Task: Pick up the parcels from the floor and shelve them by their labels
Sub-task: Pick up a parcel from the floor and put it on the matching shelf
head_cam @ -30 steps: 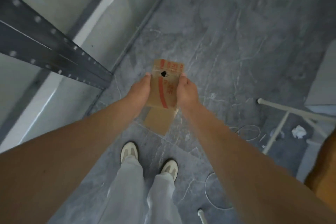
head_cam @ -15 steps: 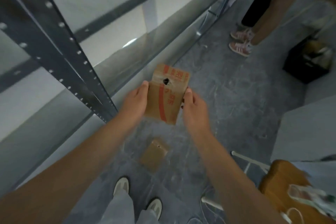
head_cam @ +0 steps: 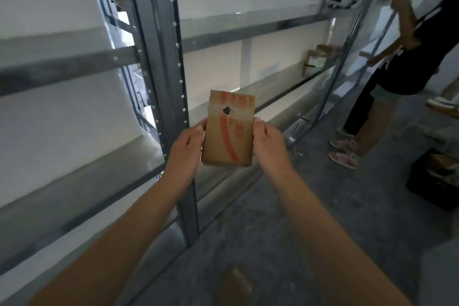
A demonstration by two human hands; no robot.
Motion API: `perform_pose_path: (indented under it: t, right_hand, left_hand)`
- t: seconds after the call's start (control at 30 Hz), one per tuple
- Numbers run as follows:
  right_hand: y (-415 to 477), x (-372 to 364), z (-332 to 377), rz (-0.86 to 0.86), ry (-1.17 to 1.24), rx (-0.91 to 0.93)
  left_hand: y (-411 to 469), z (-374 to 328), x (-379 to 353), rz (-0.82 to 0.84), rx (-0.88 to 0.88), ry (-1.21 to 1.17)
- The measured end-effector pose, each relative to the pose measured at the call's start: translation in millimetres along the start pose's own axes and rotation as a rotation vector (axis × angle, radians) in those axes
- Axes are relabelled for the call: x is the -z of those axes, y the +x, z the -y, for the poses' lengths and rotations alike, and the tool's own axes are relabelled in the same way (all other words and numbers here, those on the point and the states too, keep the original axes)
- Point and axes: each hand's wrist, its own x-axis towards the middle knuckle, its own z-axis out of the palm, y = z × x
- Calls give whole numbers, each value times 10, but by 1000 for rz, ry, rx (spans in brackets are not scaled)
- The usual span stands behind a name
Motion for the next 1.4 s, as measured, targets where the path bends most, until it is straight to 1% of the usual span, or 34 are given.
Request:
perform_pose_path:
  t: [0.1,0.2,0.4,0.5,0.57,0.7,0.83,0.97,1.13,1.33,1.4]
  right_hand:
    - [-171,-114,499,47,31,64]
    - [-422,-307,953,96,78,158]
    - [-1085,-966,1568,244,239,166]
    - [-1444,-1312,1843,341,275,133]
    - [-1691,-1520,2015,407,287,143]
    - [-2134,-1866,2277,543,349,269]
    - [-2446,-2084,2419,664,374,332]
    - [-2663,-2251,2518,782,428,403]
    - [-2863,-2396,2588,918,437,498]
    - [-3218,-2442,2740,1004,404,561]
    - [-3281,-2465,2748,1024,400,558]
  left_hand:
    - [-105,-178,417,-63,-62,-45]
    - [-267,-339,862,-143,-152,-34]
    - [-875,-480,1858,-321,-221,-53]
    - [-1195,-497,2310,-388,-220,-56]
    - [-1430,-496,2589,-423,-220,-51]
    - [-1817,-474,3118,-516,-177,-88]
    - [-2168,-398,3578,-523,-127,-114]
    - [-2503,-354,3944,-492,-95,-134]
    - [-2920,-368,4217,-505,-127,-98]
    - [-3235,-303,4325,-581,-112,-90]
    - [-3282,-309,4353,-592,-56,-78]
